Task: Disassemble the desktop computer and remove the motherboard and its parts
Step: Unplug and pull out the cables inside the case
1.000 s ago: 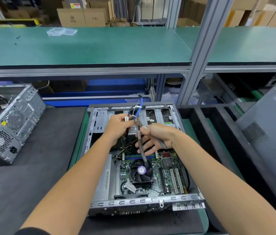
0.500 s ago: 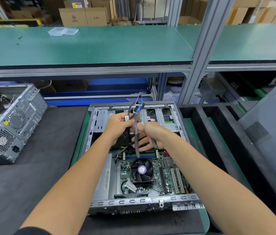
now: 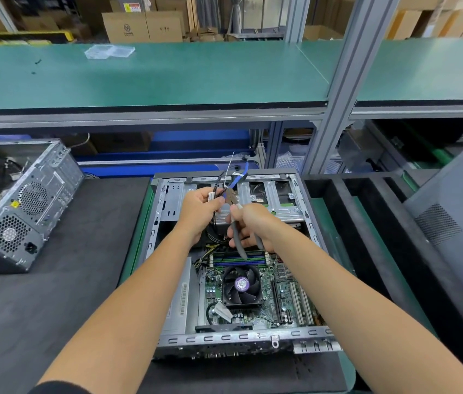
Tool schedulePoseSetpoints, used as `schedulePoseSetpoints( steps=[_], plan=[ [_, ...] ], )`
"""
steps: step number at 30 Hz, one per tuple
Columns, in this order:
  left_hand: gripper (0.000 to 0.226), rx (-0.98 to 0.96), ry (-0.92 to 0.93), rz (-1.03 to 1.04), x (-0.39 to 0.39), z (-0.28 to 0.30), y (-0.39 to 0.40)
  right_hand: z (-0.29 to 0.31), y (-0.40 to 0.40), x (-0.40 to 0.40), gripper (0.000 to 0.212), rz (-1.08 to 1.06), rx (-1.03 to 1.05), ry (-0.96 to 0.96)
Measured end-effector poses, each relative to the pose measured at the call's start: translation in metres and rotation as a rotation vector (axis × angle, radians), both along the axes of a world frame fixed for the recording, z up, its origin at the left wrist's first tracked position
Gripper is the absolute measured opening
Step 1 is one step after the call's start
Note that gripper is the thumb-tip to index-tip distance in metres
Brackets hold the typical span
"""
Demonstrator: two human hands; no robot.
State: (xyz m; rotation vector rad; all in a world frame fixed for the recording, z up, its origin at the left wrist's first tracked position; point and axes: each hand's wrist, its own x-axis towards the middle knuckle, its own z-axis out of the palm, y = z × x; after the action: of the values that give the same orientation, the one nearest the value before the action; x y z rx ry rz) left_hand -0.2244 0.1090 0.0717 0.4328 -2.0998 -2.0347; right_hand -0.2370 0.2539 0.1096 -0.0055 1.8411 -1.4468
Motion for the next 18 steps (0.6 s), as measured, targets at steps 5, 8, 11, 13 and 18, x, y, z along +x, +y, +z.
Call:
schedulePoseSetpoints(
  steps=[5, 8, 11, 13, 18],
  plan=[
    [0.026, -0.117, -0.002, 0.052, -0.002, -0.001, 0.001, 0.008, 0.010, -0.001, 0.030, 0.131, 0.037, -0.058],
    [0.020, -0.113, -0.034, 0.061, -0.004, 0.001, 0.001, 0.013, 0.015, 0.000, 0.026, 0.200, 0.093, -0.023],
    [0.014, -0.083, -0.020, 0.019, -0.004, 0.003, 0.000, 0.016, 0.017, -0.003, 0.027, 0.170, 0.077, -0.001],
    [0.014, -0.079, 0.011, -0.015, -0.003, 0.004, 0.001, 0.017, 0.019, -0.005, 0.029, 0.160, 0.062, -0.018],
    [0.013, -0.128, 0.015, -0.037, -0.002, 0.002, 0.000, 0.015, 0.019, -0.004, 0.035, 0.201, 0.048, -0.058]
  ],
)
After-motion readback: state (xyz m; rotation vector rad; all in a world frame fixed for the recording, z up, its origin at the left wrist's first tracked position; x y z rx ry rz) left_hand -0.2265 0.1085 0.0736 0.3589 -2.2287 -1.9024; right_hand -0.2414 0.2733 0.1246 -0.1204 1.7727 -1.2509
